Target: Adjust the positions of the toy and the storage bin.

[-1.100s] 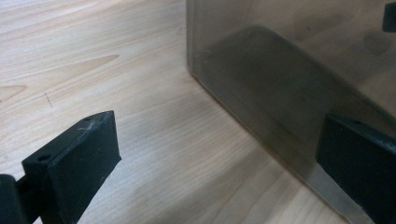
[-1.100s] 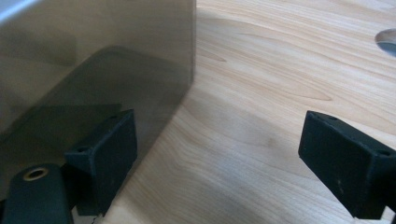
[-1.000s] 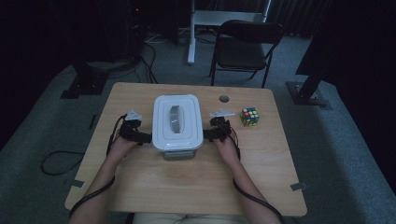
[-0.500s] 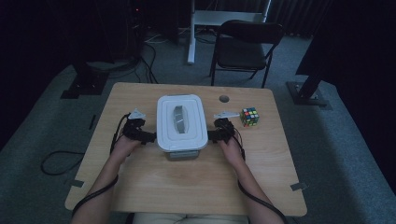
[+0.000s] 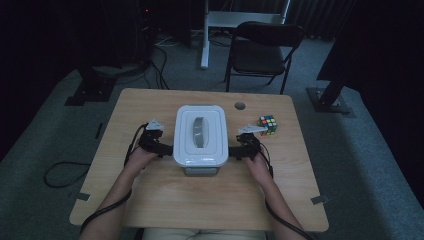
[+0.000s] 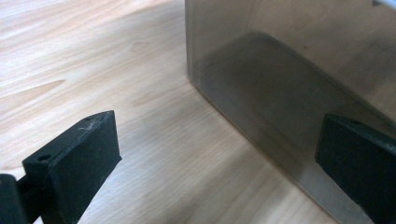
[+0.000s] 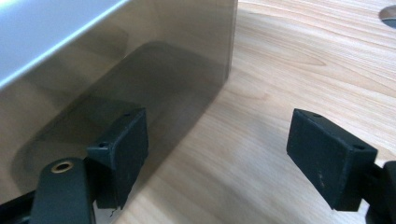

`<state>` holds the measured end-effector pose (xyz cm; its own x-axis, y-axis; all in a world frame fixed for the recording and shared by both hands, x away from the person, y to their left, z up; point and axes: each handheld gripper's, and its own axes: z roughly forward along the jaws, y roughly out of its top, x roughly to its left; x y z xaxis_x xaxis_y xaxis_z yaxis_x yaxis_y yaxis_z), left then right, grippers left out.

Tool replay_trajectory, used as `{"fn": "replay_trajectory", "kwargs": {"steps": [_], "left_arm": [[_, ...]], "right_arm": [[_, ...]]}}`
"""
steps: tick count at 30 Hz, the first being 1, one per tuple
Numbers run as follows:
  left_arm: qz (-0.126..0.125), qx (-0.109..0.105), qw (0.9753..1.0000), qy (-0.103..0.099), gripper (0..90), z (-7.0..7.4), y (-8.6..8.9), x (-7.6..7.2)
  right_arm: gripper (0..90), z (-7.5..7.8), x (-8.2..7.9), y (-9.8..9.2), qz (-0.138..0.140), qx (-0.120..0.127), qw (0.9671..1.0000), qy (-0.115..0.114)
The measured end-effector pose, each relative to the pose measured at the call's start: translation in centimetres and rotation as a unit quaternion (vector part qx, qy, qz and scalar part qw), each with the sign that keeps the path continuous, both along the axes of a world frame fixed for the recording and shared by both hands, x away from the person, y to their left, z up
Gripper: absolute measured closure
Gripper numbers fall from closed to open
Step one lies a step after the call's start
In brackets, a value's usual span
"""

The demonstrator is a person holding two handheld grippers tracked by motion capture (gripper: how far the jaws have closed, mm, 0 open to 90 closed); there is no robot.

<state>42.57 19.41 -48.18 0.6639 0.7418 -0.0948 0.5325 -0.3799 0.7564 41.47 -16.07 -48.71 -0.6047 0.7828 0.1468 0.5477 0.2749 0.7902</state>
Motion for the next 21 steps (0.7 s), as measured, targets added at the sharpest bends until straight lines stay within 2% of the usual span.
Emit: {"fn": "replay_trajectory", "kwargs": {"steps": [4, 8, 12, 15, 21], "left_arm": [[-0.004, 0.002, 1.0, 0.0, 0.4, 0.0, -0.3, -0.2], [-0.015, 0.006, 0.9999, -0.002, 0.5, 0.0, -1.0, -0.9], [-0.022, 0.011, 0.9997, -0.004, 0.5, 0.1, -1.4, -1.3], [-0.027, 0.007, 0.9996, -0.002, 0.5, 0.0, -1.7, -1.5], [-0.034, 0.016, 0.9992, -0.011, 0.5, 0.1, -2.3, -2.2]], "right_arm": [[20.3, 0.0, -0.7, -0.4, -0.001, -0.003, 1.0, -0.003], [20.4, -0.1, -2.1, -1.2, 0.002, 0.011, 0.9999, -0.002], [20.4, -0.1, -3.0, -1.6, 0.002, 0.01, 0.9999, -0.004], [20.7, -0.2, -3.4, -1.9, 0.002, 0.01, 0.9999, -0.004], [20.7, -0.1, -5.1, -2.4, 0.012, 0.011, 0.9999, -0.001]]}}
